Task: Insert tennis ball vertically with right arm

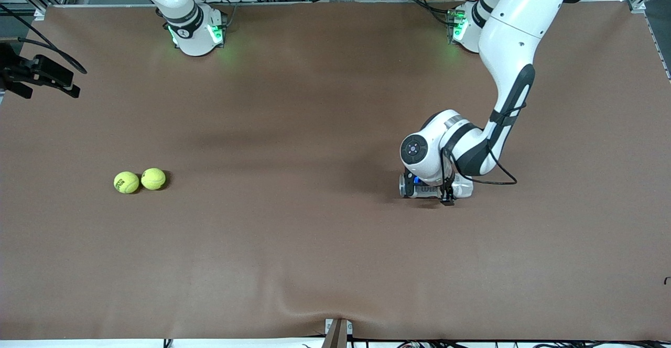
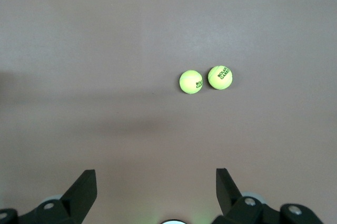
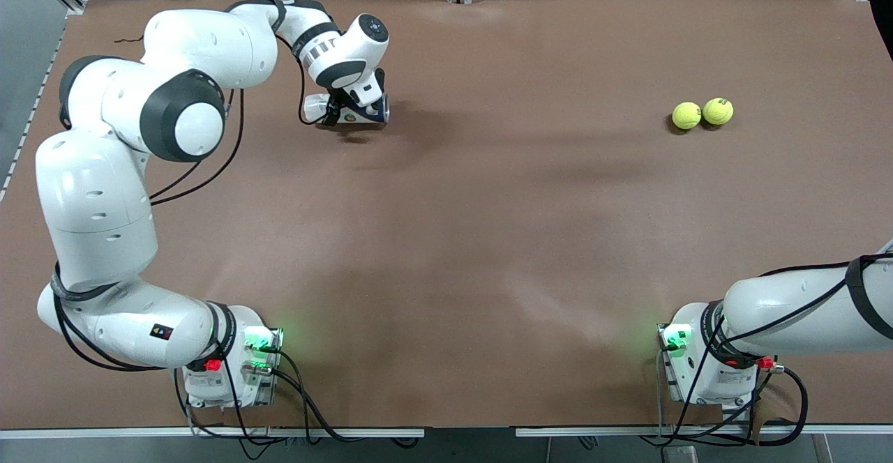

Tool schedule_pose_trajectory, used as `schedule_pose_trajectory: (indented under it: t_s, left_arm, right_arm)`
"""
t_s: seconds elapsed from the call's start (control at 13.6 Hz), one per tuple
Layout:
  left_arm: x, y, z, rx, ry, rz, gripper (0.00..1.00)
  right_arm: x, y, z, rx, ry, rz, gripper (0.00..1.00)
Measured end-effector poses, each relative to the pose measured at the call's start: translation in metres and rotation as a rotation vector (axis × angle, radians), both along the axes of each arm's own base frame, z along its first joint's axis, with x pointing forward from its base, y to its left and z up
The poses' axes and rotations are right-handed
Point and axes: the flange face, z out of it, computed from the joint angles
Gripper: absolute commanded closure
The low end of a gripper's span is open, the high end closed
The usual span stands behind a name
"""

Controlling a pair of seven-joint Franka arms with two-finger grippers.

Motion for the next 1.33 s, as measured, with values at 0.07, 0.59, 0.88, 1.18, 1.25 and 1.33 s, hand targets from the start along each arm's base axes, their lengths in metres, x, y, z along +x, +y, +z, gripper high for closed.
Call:
schedule_pose_trajectory:
  t_s: [0.07, 0.59, 0.88, 1.18, 1.25, 1.33]
  left_arm:
    - [0.0, 0.0, 0.0, 0.0, 0.0, 0.0, 0.25]
    - [0.003, -0.007, 0.005, -0.026, -0.025, 0.001, 0.26]
    - [0.007, -0.064, 0.042, -0.181, -0.059, 0.03, 0.26]
    - [0.006, -0.142, 0.101, -0.444, -0.134, 0.088, 0.26]
    - [0.004, -0.158, 0.109, -0.533, -0.156, 0.118, 0.26]
    - [0.001, -0.174, 0.116, -0.623, -0.175, 0.155, 0.26]
  right_arm:
    - [0.0, 0.0, 0.0, 0.0, 0.0, 0.0, 0.0]
    - [0.0, 0.0, 0.0, 0.0, -0.001, 0.0, 0.0]
    - [0.0, 0.0, 0.0, 0.001, -0.001, 0.0, 0.0]
    - [0.0, 0.0, 0.0, 0.001, -0.001, 0.0, 0.0]
    - [0.0, 0.0, 0.0, 0.001, -0.001, 0.0, 0.0]
    - [0.0, 0.0, 0.0, 0.001, -0.001, 0.0, 0.0]
